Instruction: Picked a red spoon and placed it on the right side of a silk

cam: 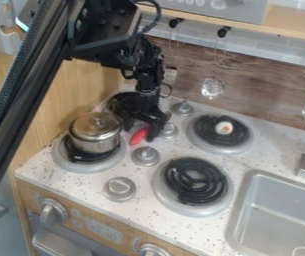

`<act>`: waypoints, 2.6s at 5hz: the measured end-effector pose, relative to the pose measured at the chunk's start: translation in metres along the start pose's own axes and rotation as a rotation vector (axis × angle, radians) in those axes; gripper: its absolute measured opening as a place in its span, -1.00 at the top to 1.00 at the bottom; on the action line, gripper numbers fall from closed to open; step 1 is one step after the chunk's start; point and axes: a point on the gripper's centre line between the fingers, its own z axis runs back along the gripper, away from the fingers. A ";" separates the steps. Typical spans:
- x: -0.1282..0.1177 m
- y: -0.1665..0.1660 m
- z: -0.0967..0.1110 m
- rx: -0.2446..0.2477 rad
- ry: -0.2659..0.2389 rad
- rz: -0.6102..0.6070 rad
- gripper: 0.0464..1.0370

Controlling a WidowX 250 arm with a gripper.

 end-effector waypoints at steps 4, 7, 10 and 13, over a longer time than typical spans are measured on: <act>-0.014 -0.023 0.030 -0.007 -0.066 -0.029 0.42; -0.048 -0.103 0.048 -0.076 -0.031 -0.191 0.42; -0.097 -0.132 0.043 -0.035 0.005 -0.254 0.42; -0.102 -0.153 0.049 -0.005 0.028 -0.241 -0.26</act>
